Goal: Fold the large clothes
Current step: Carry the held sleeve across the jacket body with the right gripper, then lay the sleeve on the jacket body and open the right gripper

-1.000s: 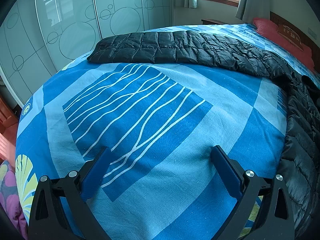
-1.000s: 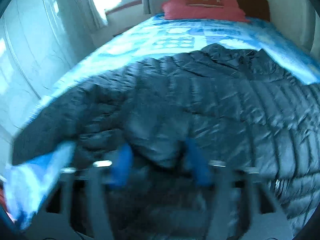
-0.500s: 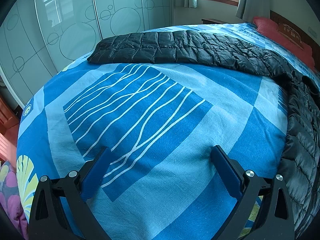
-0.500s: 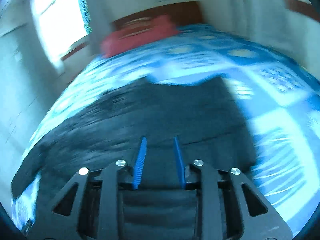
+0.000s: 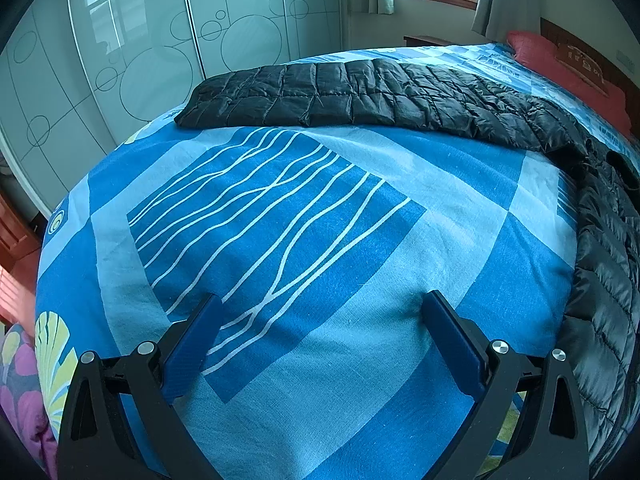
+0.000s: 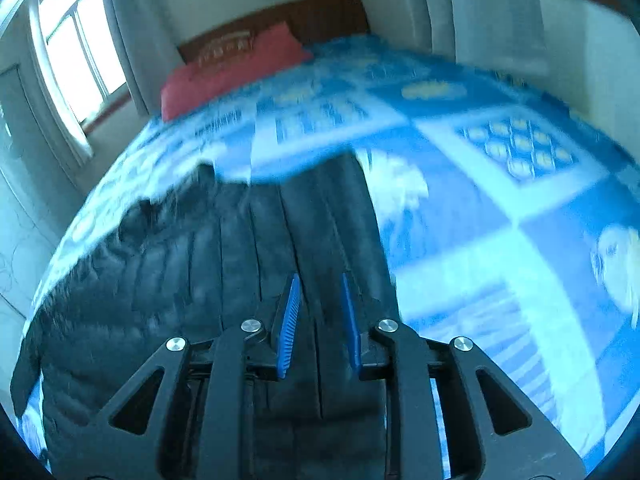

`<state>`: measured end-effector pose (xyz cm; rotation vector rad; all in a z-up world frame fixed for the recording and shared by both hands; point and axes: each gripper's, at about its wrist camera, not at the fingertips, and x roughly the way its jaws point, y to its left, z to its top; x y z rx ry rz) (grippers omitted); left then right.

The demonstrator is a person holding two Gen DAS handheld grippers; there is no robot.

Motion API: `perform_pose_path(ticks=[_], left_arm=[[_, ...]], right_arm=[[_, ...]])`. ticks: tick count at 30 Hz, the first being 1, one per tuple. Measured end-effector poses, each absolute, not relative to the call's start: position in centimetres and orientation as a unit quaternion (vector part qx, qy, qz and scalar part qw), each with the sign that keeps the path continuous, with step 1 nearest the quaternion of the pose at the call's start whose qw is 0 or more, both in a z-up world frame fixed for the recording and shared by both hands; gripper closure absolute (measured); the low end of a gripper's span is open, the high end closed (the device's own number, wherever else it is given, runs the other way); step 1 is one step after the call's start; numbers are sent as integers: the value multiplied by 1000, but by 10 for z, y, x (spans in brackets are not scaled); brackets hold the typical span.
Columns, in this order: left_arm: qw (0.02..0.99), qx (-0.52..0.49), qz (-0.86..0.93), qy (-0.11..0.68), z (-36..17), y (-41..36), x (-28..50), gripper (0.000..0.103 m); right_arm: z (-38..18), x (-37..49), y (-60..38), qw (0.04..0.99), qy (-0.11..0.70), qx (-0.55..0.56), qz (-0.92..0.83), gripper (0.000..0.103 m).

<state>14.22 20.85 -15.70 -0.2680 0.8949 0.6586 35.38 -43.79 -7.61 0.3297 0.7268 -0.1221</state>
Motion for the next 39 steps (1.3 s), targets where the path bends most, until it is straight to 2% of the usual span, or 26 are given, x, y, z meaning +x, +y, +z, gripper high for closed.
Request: perform_pose_path(ticks=[2,5,8,11,13,18,20,22,24,32,39], left_arm=[[841,-126,312,424,-157,209,142,4],[840,-124,314,424,-157,208,143,4],[841,-124,313,424,-157,208,143,4],[840,-123,314,425,-157,208,143,4],[840,-121,315,425,-157,207,143,4],[840,-121,315,425,-157,207,143,4],[840,-121,315,425,-158,207,143,4],[840,-123,314,425,-158,207,143,4],[840,-121,315,425,-157,207,143,4],[841,-127,312,423,-157,209,142,4],[840,-131,310,426,-155,209,143,4]], right_arm=[[-83,375,-448,916,359,169,-59,81],[-123,401,-458,886,419,184,-68,83],[-118,403,-455,887,422,172,-72,84],[-92,405,-441,907,392,139,-67,80],[-85,411,-435,916,377,116,-74,67],[-127,440,-438,895,422,110,-95,65],[-116,433,-428,898,414,101,-109,64],[-104,415,-417,904,401,115,-91,48],[-95,392,-403,911,387,113,-84,40],[-118,357,-354,906,408,78,-81,39],[-135,361,-347,905,411,63,-95,33]])
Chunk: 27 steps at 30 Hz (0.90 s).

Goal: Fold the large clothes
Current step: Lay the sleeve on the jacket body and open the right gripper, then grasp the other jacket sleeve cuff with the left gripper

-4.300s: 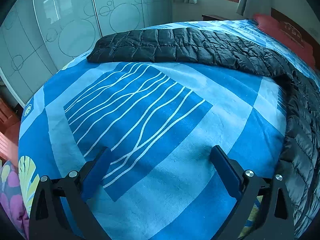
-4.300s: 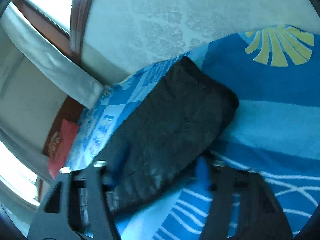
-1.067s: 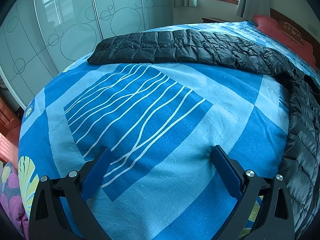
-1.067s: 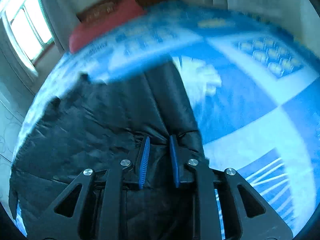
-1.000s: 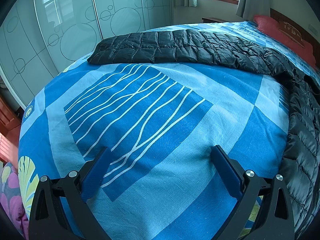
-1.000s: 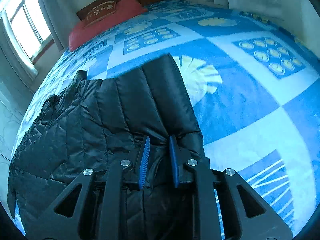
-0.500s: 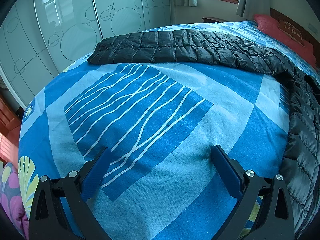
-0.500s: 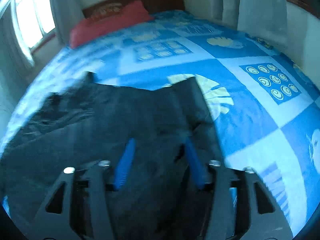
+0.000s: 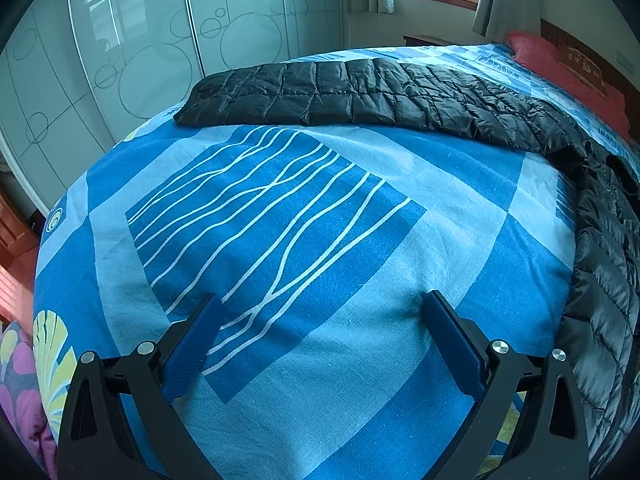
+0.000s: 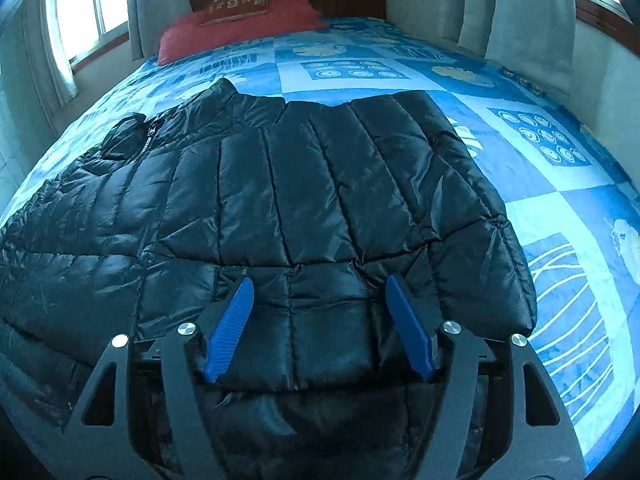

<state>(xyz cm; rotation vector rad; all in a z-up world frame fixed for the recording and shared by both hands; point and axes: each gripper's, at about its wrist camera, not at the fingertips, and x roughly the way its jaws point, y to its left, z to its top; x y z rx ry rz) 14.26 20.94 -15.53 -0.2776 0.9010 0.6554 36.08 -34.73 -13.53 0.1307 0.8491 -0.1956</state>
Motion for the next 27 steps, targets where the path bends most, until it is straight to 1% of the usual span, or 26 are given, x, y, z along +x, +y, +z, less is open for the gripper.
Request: perform_pose_path(ticks=[6,10,19,24,27], left_arm=[[840,-155,294,429,-151,218,142,4],[855,-196,262,402,-144,234,139,4],[869,-332,200,307,-146,326,164,5],[862,-373,212,269,-147,372,181,5],[861,-377,221,259,-146,388,189,5]], right_arm=[[-137,359,-349,907,405,66,-93,32],[-137,358,-346,908,404,61,-95,32],[-137,357,-345,910,400,54,-98,31],[-137,356,-346,910,399,51,-98,31],[-137,356,-347,910,399,51,-98,31]])
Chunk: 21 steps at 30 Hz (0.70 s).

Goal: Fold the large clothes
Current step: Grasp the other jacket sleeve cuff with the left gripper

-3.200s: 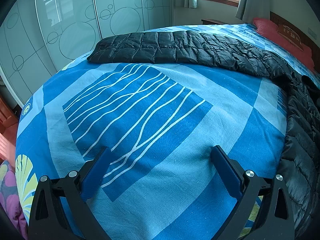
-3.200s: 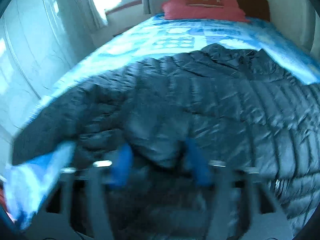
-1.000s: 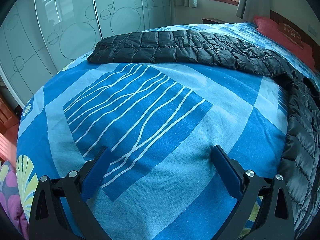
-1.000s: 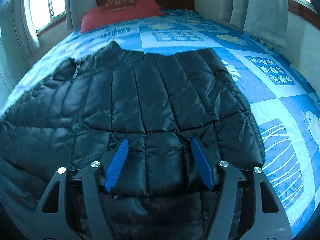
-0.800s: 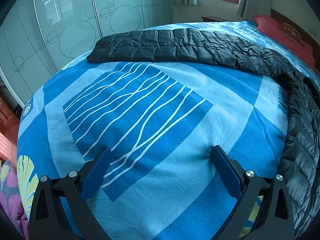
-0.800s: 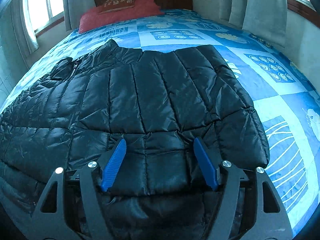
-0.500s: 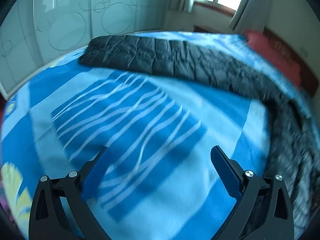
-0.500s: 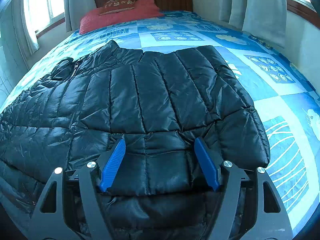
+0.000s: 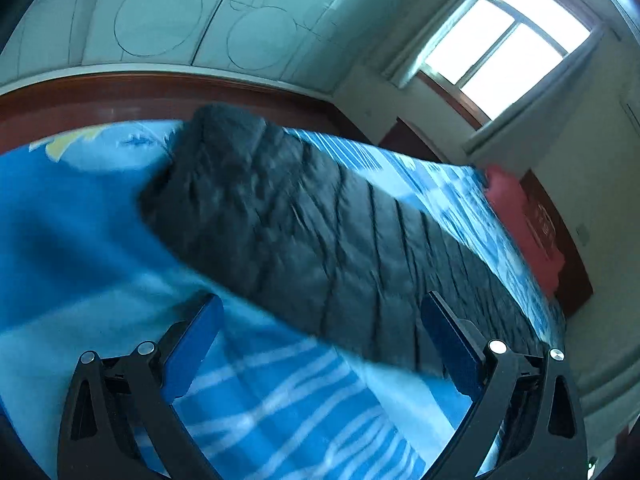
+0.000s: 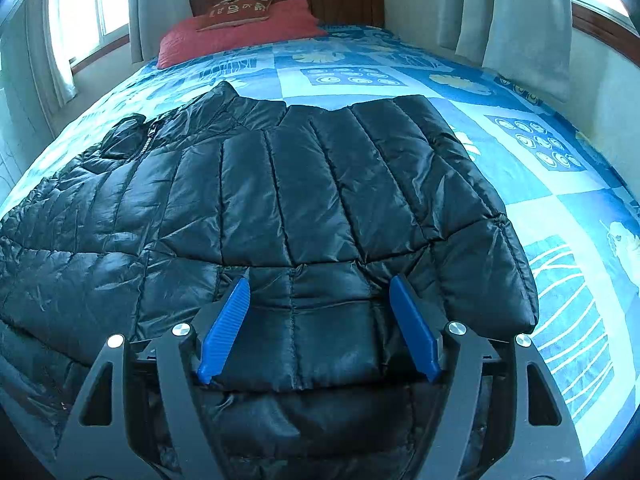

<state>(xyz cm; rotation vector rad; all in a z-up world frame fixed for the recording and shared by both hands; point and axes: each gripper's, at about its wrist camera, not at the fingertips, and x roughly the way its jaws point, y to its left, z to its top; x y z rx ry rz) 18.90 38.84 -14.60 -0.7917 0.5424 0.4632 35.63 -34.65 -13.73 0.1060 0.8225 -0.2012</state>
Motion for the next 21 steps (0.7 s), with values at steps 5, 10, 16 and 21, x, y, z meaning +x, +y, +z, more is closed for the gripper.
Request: perform_pose_path(ticks=[5,10,16,21], left_arm=[[859,-390,229,241,-146,404,192,5],[856,-402,233,229,-144,415,193,5],[837,-418,273,224,-145,422,184,58],[830,-415,295,227,-145,429,184,90]], right_arm=[[-137,356,-347,910,398,50,-100,31],[-137,356,-347,911,398,51,-99,31],[-136,356,-347,911,396,51,-101,31],[-135,356,-348,911,396,51,-101,31]])
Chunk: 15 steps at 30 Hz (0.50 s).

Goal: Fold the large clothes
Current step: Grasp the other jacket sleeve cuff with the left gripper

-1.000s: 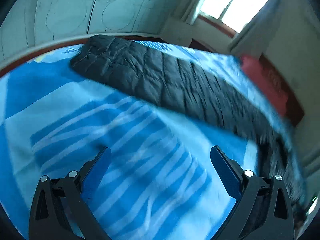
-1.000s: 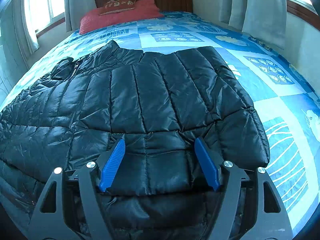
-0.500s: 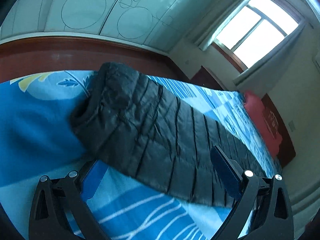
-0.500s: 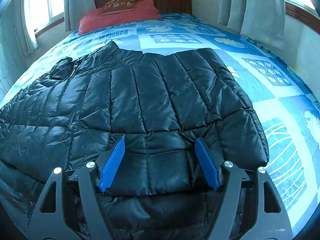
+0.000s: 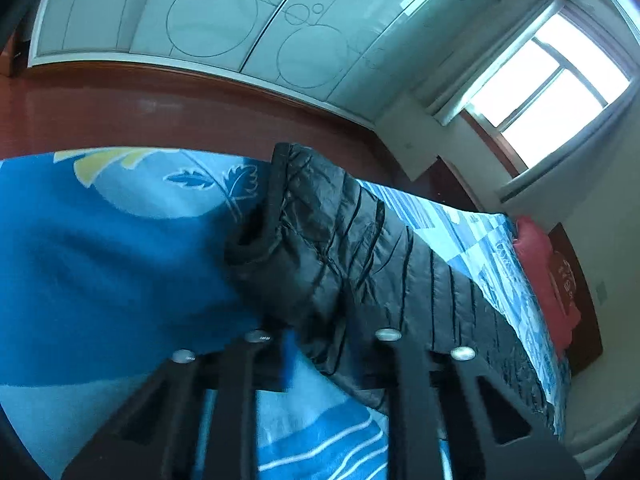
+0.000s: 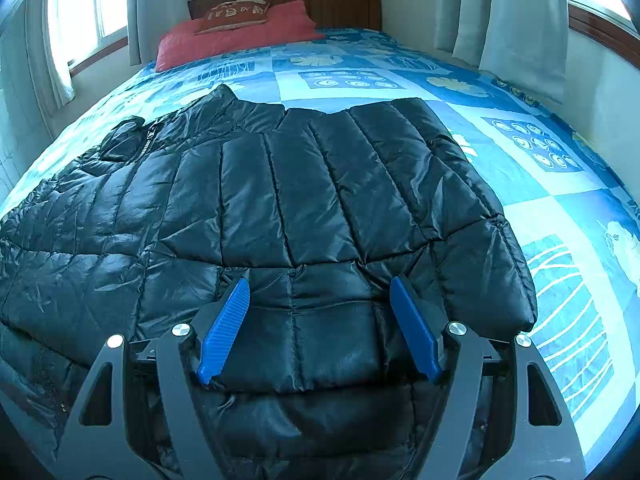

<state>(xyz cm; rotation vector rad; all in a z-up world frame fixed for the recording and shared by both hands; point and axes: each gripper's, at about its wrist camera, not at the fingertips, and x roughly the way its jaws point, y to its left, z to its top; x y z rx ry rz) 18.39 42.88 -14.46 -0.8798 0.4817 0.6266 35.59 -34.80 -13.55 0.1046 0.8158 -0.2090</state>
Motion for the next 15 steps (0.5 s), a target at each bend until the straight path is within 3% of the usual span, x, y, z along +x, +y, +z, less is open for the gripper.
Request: perform_pose_path(ticks=[3,15], left_arm=[[844,-368,311,235,-129,416,195,95],[928,-219,206,220,-56,279,260,96]], right_arm=[[-136,355,-347,911,396,51,-101,31],[-135,352,-349,915,384,75,-101,30]])
